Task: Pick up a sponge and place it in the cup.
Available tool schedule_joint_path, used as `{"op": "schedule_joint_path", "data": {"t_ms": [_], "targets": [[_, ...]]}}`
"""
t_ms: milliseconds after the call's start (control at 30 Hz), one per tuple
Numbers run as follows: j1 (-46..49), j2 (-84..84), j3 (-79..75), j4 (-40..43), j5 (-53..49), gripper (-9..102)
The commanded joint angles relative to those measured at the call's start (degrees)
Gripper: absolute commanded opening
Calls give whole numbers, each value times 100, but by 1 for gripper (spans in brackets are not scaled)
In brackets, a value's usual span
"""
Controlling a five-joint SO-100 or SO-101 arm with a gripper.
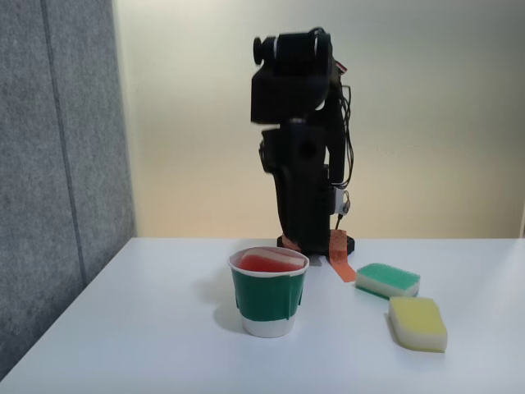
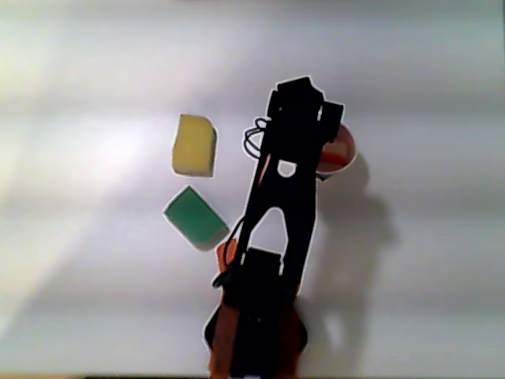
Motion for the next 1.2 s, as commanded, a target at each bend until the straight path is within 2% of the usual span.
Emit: {"op": "schedule_joint_path", "data": {"t_ms": [0,167,367,533,1067,1167], "targets": [[-167,756,26,-185,334,0],[-817,2232,1890,-1960,1635,0],[-1406,3401,3384,-2654,2602,0],[-1521,4518,5247,-4166,2971,0],[-1617,8376,8912,-4597,3647,0],[-1626,8358,9097,-4623,3700,0]]}}
